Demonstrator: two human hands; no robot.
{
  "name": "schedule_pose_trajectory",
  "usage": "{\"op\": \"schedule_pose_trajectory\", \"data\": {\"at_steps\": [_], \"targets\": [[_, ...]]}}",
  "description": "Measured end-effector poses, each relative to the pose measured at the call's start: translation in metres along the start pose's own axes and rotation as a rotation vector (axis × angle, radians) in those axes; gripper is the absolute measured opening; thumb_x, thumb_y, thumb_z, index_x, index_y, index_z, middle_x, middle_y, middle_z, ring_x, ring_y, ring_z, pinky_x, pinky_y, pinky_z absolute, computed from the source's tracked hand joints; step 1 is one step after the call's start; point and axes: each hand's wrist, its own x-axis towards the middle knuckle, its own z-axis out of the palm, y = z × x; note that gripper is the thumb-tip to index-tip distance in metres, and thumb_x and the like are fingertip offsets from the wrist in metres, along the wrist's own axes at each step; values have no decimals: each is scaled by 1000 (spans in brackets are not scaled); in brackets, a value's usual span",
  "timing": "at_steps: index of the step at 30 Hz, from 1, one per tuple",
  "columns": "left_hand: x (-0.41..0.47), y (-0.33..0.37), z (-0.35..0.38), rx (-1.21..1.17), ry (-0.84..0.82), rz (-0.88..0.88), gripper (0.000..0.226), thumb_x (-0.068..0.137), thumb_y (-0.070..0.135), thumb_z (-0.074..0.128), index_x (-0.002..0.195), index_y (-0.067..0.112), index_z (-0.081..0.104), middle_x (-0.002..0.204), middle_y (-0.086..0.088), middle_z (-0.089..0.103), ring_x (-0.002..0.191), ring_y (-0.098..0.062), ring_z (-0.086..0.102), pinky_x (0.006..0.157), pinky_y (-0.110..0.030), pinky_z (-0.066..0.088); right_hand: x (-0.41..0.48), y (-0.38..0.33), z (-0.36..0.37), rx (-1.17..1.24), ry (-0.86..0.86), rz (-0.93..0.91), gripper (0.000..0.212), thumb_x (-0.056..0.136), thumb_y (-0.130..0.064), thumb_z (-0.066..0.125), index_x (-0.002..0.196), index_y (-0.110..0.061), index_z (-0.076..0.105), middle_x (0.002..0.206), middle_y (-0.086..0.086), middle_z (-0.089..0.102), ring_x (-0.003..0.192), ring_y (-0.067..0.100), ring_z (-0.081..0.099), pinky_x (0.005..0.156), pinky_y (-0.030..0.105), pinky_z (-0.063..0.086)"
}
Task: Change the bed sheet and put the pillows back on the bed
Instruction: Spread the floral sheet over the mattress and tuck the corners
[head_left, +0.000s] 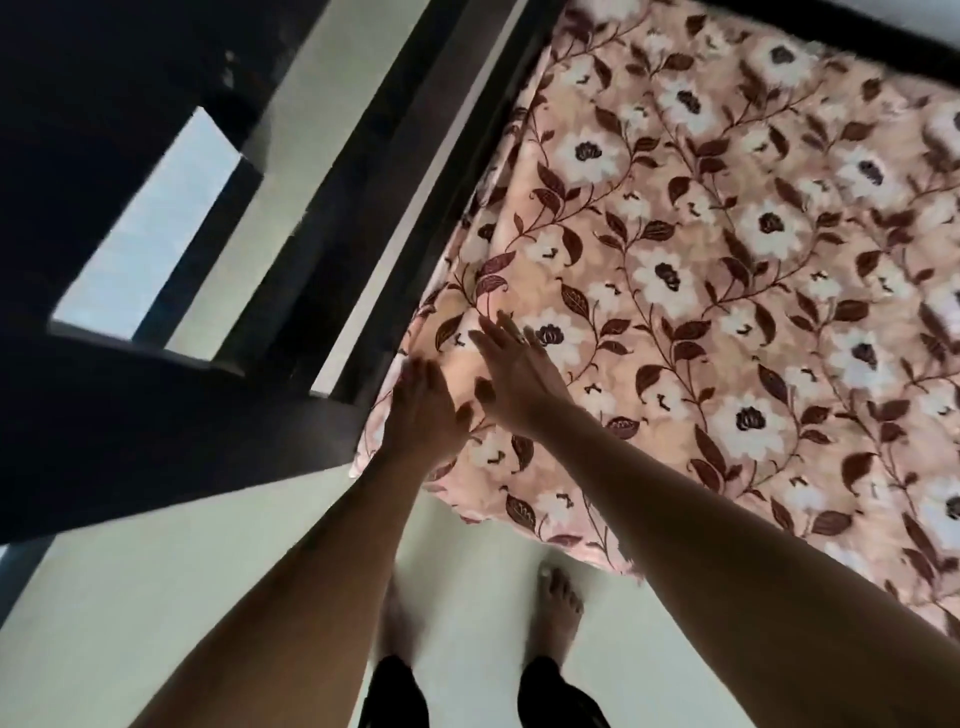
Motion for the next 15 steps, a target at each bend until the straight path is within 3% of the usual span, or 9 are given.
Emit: {"op": "schedule_pose_trajectory", "data": {"at_steps": [2, 5, 9, 12, 15], "targets": [[17, -15, 5, -88, -60, -137, 89, 102, 55, 41, 160, 1, 0, 168, -21, 4, 155, -36, 10, 125, -45, 19, 30, 3, 2, -83, 19, -51, 76, 96, -32, 63, 160, -15, 27, 170, 9, 20, 158, 29, 9, 128, 53, 11], [22, -23, 7, -169, -93, -250, 81, 102, 48, 45, 159, 0, 13, 162, -23, 28, 146, -38, 36, 113, -43, 38, 60, -4, 17, -159, -72, -7, 77, 101, -40, 51, 164, -16, 12, 172, 7, 6, 159, 28, -1, 128, 53, 2], [9, -11, -1, -169, 220, -165, 46, 93, 18, 54, 138, 11, 52, 128, -13, 66, 115, -33, 65, 88, -43, 55, 86, -3, 34, -206, -137, -21, 71, 104, -39, 40, 164, -21, 5, 172, 7, -1, 157, 29, -13, 127, 58, 0], [1, -7, -9, -185, 277, -33, 41, 89, 9, 61, 130, 11, 61, 121, -8, 69, 111, -26, 68, 89, -39, 57, 97, -9, 40, -270, -191, -304, 66, 94, -43, 59, 155, -34, 36, 168, -2, 26, 158, 33, 0, 122, 69, 2], [7, -8, -11, -139, 210, -62, 29, 89, 11, 63, 118, 8, 66, 106, -7, 72, 99, -23, 70, 83, -34, 58, 107, -27, 41, -367, -230, -450, 41, 91, -43, 64, 131, -37, 62, 144, -3, 57, 148, 28, 34, 122, 62, 12]]}}
